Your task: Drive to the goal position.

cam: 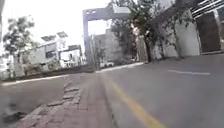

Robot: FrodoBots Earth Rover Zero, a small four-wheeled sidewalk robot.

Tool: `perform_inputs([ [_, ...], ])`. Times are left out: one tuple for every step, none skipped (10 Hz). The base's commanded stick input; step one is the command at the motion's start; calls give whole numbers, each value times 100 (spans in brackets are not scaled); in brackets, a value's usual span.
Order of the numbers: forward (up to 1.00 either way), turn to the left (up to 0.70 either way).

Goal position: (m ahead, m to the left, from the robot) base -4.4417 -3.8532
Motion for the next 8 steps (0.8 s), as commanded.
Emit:
perform_inputs([
  [100,0],
  [100,0],
  [100,0],
  [100,-13],
  [100,-36],
  [100,-40],
  [100,-40],
  [100,-40],
])
